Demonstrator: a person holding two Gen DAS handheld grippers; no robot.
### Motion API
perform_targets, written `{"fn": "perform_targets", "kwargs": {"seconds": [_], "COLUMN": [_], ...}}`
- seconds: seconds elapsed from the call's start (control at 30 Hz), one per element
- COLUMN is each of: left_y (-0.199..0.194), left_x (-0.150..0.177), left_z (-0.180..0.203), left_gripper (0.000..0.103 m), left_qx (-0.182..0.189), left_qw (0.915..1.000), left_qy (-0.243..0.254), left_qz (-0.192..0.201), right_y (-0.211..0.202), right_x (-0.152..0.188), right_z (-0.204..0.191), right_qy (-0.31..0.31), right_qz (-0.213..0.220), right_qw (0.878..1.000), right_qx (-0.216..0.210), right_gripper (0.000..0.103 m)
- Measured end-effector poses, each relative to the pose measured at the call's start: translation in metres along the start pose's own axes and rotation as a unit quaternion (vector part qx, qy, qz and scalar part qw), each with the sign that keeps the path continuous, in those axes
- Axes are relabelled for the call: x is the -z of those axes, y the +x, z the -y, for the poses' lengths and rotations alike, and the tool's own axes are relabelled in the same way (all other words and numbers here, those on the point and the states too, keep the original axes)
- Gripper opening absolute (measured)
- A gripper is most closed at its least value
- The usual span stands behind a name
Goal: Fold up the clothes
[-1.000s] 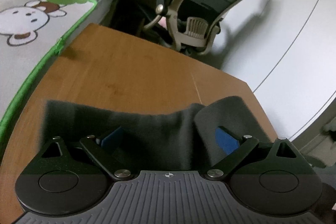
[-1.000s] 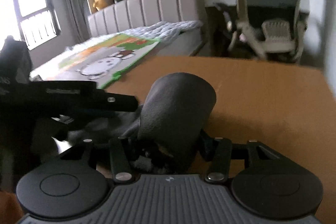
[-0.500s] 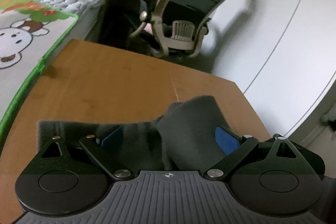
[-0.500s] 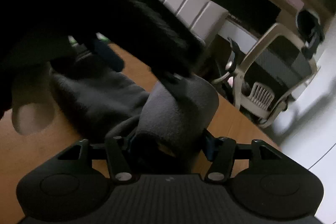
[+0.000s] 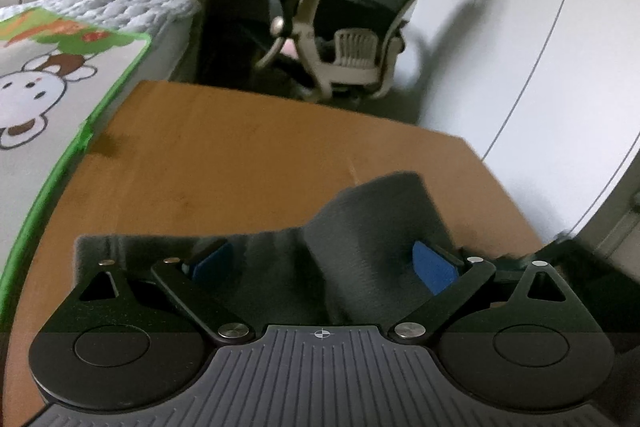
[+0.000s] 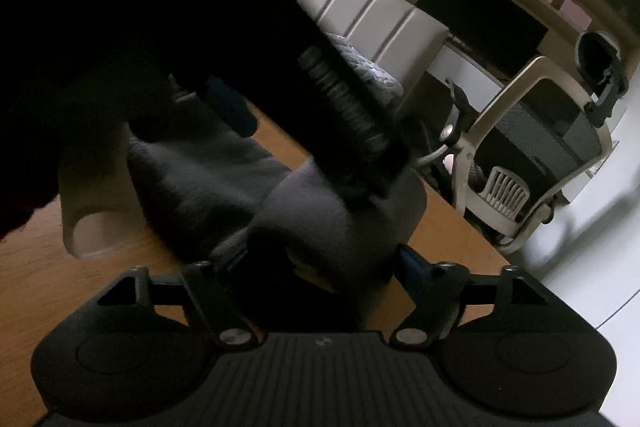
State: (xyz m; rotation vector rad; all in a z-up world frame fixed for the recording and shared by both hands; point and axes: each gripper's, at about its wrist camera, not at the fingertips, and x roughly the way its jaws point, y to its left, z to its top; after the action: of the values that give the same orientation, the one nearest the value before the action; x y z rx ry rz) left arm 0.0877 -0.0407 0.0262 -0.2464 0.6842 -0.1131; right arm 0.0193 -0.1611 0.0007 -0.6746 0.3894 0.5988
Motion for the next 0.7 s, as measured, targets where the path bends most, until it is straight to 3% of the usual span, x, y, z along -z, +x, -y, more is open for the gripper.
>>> {"fn": "perform_targets", "kwargs": {"seconds": [0.03, 0.07, 0.27, 0.47, 0.6, 0.7], "left_y": [0.000, 0.000, -0.004, -0.008, -0.009, -0.010], "left_x": [0.000, 0.000, 0.002, 0.004, 0.005, 0.007], "left_z": [-0.003, -0.005, -0.025, -0.034, -0.036, -0.034], "left_gripper": [0.101, 0.101, 0.102, 0.102, 0.102, 0.102], "left_qx": [-0.004, -0.007, -0.028, -0.034, -0.035, -0.041], "left_qw": [1.0000, 1.0000, 0.9996, 0.9994, 0.9993, 0.9991], "left_qy": [0.000, 0.000, -0.005, -0.005, -0.006, 0.001], "left_qz": [0.000, 0.001, 0.005, 0.010, 0.011, 0.012], "right_y": [-0.002, -0.004, -0.019, -0.021, 0.006, 0.025], "right_x": [0.000, 0.001, 0.000, 0.005, 0.016, 0.030], "right_z": [0.002, 0.006, 0.032, 0.060, 0.079, 0.081], "right_qy": [0.005, 0.015, 0.094, 0.200, 0.261, 0.305], "right_qz": [0.004, 0.008, 0.037, 0.056, 0.008, -0.026], "right_qw": [1.000, 1.000, 0.993, 0.973, 0.961, 0.946], "right_qx": [-0.002, -0.010, -0.061, -0.099, -0.091, -0.108], "right_gripper": [0.101, 0.103, 0.103, 0.103, 0.103, 0.103]}}
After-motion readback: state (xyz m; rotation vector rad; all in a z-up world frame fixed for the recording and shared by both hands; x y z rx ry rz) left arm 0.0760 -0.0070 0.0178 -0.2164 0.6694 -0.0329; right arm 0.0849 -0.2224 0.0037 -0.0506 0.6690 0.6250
